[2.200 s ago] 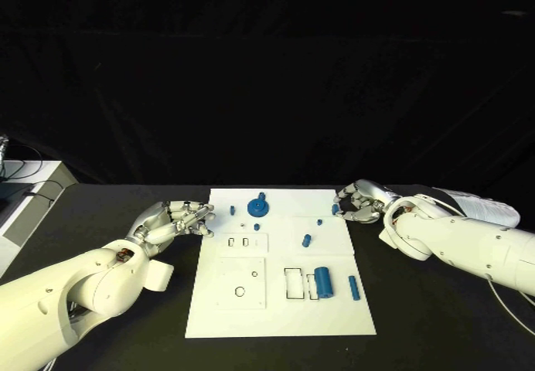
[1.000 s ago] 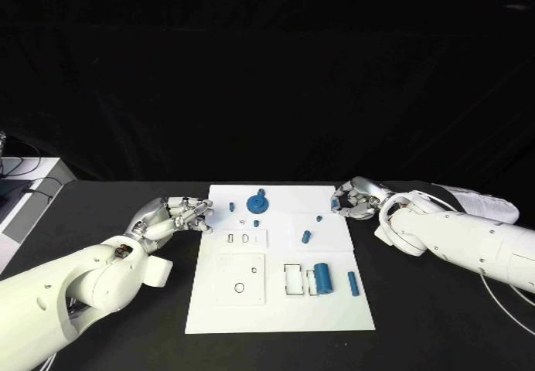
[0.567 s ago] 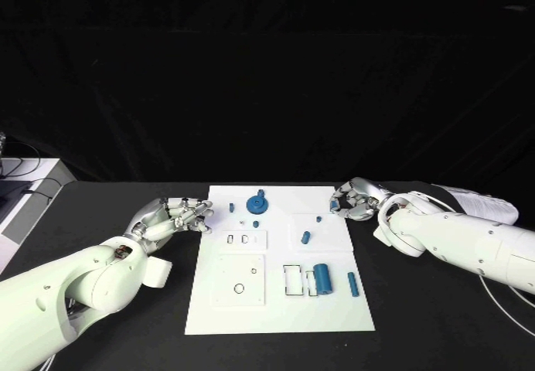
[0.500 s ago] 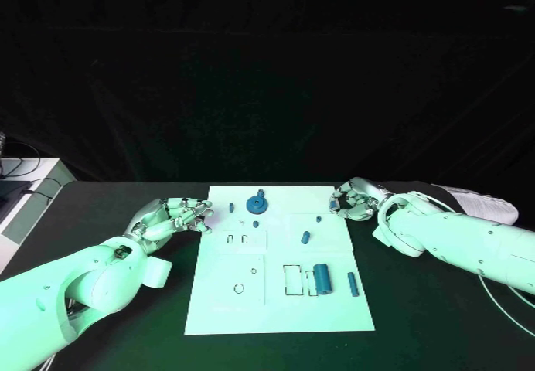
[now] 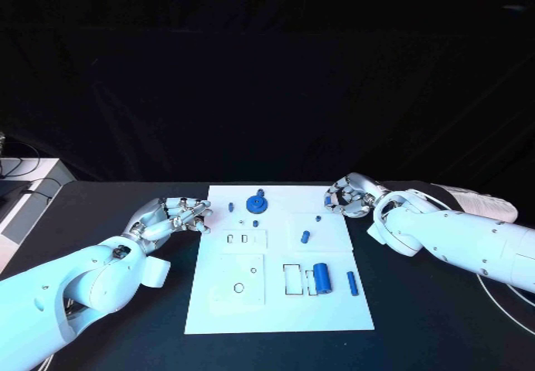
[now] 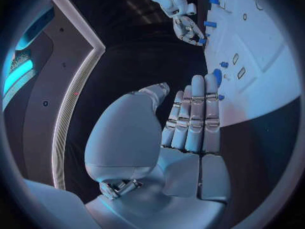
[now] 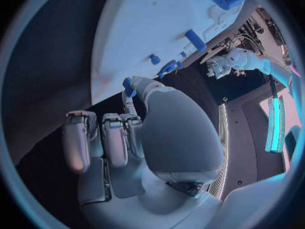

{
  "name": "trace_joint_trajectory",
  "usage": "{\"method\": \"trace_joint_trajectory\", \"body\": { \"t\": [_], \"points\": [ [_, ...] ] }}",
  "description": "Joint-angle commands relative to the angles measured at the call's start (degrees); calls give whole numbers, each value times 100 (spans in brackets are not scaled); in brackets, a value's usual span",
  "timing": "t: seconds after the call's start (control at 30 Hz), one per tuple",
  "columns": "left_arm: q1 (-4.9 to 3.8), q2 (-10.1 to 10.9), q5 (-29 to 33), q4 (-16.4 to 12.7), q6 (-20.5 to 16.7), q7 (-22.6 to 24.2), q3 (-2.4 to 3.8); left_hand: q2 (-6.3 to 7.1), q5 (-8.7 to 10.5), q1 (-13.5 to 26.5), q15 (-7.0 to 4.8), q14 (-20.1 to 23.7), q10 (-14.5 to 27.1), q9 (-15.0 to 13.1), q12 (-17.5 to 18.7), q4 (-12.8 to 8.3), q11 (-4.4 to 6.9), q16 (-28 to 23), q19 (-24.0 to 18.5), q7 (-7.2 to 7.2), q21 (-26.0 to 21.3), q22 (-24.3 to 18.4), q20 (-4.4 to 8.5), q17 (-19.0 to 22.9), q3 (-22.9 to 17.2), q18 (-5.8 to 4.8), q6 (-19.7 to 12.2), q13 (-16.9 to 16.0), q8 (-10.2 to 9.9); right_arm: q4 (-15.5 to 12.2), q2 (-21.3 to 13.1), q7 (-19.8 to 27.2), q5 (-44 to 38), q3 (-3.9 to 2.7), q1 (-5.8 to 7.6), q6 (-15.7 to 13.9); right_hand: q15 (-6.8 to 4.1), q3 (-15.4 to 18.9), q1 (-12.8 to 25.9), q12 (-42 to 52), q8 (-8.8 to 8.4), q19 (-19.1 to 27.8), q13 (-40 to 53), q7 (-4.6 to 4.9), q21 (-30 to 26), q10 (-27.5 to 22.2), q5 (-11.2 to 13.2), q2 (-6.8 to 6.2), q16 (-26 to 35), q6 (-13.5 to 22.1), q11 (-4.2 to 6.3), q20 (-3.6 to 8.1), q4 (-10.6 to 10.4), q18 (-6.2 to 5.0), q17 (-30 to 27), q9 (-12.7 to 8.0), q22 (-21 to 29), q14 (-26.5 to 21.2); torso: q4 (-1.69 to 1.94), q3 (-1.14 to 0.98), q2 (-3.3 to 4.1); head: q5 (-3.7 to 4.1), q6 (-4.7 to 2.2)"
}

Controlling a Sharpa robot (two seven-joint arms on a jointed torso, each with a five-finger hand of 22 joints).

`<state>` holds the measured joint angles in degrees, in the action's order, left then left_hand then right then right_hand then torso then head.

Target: Assemble the parts on the task board

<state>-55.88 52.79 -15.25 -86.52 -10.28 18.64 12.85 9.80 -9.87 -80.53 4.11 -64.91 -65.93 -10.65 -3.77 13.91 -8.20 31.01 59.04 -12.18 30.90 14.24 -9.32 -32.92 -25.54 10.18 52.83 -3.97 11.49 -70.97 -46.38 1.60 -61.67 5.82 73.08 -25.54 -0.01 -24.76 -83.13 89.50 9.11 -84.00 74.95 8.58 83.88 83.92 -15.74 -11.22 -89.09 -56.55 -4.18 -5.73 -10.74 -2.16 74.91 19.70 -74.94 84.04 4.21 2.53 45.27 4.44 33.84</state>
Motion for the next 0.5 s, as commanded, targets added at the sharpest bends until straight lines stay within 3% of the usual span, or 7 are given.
{"method": "trace_joint_trajectory", "body": {
  "t": [0.03, 0.17, 0.37, 0.5],
  "points": [
    [7, -16, 0, -4, 88, 47, 5, 22, 18, -1, -14, 38, 31, -4, 20, 5, 6, 30, -39, -5, 22, 9, 13, -6, -31, 0, -44, 7, -28, -215, -21, -496, 139, -8, 52, -209, -35, -42, 43, -4, 21, -269, 1450, 3, -25, 556, 38, -5, -14, 10, 36, 20, 1, 45, 1192, 5, -939, 524, -7, 3, 1, -12, 2],
    [16, -27, 2, 5, 100, 50, 5, 20, 18, 5, -12, 42, 33, -4, 19, 7, 5, 28, -45, -5, 23, 10, 11, -7, -32, -1, -45, 7, -29, -665, -18, -851, -50, -14, 120, -299, -39, -66, 37, -3, 31, -270, 1451, -3, -25, 557, 47, -5, -13, -6, 41, 22, 29, 45, 1188, 10, -940, 523, 10, 0, 9, -13, -8],
    [20, -44, 2, -3, 102, 51, 5, 20, 18, 5, -12, 42, 33, -4, 19, 7, 5, 28, -45, -5, 23, 10, 11, -7, -32, -1, -45, 7, -29, -1186, 93, -1257, -461, 12, 140, -478, -45, -87, 63, -15, 56, -247, 1439, -11, -71, 545, 63, -18, -5, -44, 48, 25, 54, 33, 1160, 20, -902, 517, 20, 19, 12, -20, -12],
    [21, -56, 2, -3, 106, 49, 5, 20, 18, 5, -12, 42, 33, -4, 19, 7, 5, 28, -45, -5, 23, 10, 11, -7, -32, -1, -45, 7, -29, -1410, 193, -1453, -663, 36, 131, -600, -46, -90, 71, -15, 61, -247, 1439, -13, -71, 545, 66, -20, -5, -51, 49, 26, 55, 33, 1160, 22, -902, 517, 11, 11, 11, -49, 0]
  ]
}}
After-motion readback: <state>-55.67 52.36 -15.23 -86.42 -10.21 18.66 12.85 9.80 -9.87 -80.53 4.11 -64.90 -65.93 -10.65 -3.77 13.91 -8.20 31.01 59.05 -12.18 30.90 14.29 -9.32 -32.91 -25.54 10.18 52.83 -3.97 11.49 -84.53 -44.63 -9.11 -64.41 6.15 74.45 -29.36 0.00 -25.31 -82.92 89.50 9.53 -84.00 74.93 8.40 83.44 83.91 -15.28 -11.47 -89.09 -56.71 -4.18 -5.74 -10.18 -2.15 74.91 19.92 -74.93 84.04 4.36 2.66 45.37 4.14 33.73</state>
